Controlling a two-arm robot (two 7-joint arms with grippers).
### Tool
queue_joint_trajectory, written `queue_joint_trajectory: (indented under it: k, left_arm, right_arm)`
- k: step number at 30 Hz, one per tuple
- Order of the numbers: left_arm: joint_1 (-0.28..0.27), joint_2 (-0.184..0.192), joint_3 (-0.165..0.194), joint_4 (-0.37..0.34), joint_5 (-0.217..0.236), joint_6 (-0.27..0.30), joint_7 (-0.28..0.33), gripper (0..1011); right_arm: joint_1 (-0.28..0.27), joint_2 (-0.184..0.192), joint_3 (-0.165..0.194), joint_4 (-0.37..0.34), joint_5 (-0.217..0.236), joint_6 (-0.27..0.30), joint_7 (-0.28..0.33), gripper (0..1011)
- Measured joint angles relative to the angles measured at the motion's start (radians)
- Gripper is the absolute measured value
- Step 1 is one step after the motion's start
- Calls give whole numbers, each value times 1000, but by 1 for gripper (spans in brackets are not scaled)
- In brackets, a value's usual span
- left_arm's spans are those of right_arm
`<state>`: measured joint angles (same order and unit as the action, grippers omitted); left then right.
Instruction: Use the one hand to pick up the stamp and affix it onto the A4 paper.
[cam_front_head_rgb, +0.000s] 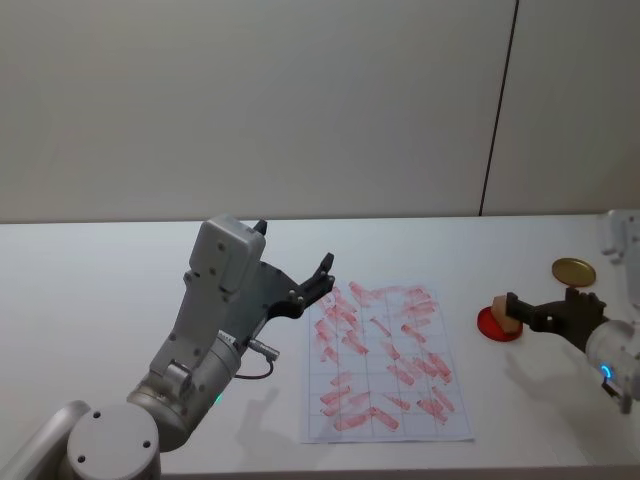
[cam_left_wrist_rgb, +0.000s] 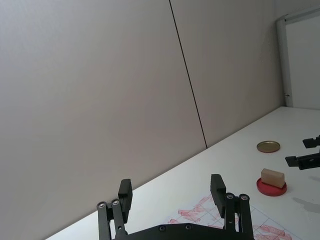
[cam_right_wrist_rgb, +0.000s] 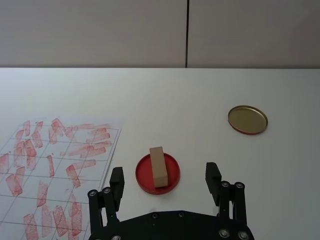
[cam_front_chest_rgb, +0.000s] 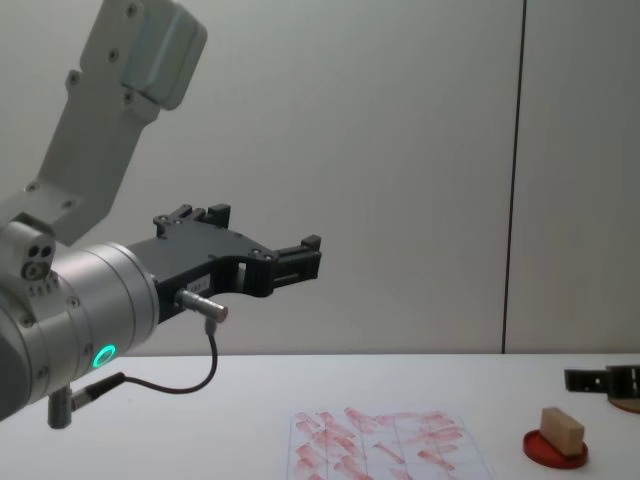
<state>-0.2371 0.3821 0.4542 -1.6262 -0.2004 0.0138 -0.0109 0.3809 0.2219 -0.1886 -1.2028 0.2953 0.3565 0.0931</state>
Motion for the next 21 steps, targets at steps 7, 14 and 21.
queue_joint_trajectory:
  k: [7,14,21]
  left_arm:
    - [0,0,0,0,0,0,0,993]
    - [0,0,0,0,0,0,0,993]
    - [0,0,0,0,0,0,0,993]
  right_arm:
    - [67,-23,-14,111,-30,-5,16,1001]
    - [123,-45,-26,209,-50,-13,24,1001]
    - [175,-64,-36,304,-68,-30,29,1001]
